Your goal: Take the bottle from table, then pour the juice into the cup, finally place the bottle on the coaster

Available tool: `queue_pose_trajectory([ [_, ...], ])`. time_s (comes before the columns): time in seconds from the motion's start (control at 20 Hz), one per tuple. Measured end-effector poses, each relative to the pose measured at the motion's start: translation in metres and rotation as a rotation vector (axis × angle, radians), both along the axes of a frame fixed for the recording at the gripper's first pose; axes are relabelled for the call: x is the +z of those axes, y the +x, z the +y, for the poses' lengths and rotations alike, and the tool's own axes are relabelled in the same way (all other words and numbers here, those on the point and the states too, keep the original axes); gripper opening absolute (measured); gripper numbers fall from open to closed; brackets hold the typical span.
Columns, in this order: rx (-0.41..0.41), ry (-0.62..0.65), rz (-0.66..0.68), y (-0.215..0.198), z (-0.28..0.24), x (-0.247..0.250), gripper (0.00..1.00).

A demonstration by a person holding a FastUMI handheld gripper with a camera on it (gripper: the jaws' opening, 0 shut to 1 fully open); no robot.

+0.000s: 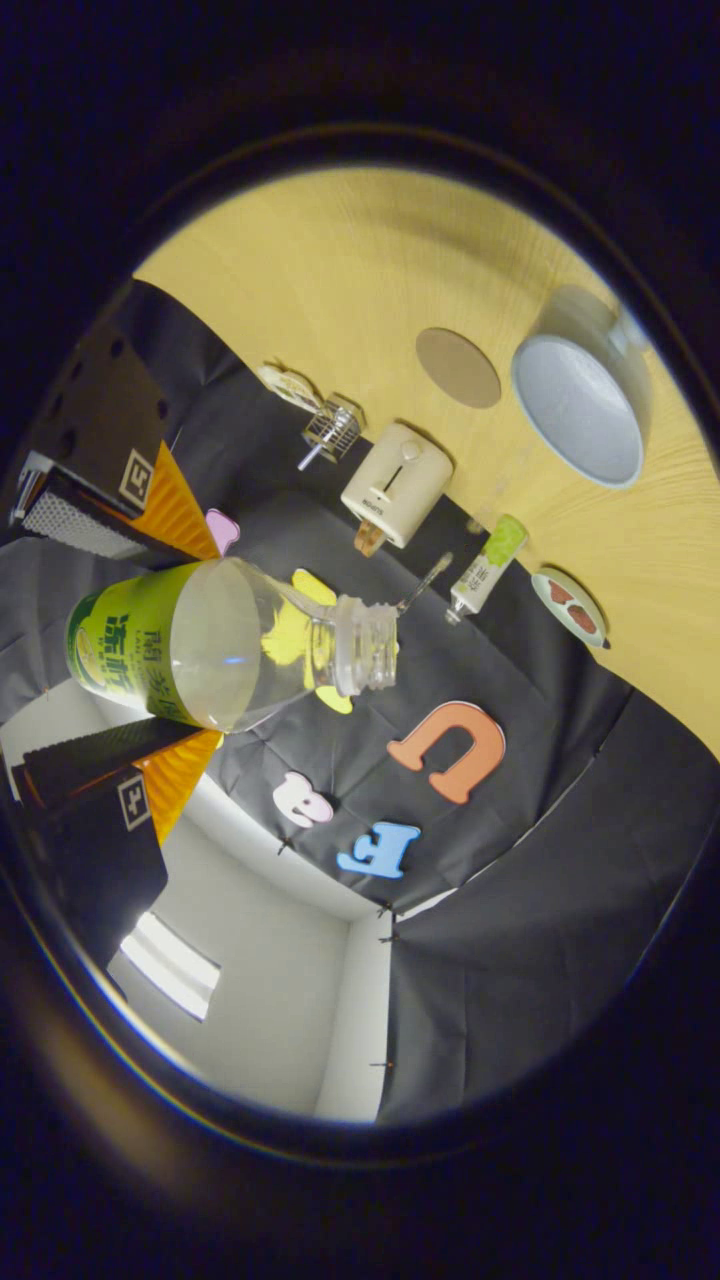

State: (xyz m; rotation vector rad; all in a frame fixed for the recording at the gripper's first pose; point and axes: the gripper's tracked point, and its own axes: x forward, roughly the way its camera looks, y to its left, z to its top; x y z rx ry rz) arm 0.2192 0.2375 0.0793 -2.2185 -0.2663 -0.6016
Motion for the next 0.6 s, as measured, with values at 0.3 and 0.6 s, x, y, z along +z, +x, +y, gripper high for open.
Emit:
queue_pose_trajectory([
  [0.3,0.044,-0.025,-0.050,-0.006,0.013,0.007,0.81],
  [0.6,0.058,-0.072,-0.059,-0.004,0.024,0.001,0.81],
])
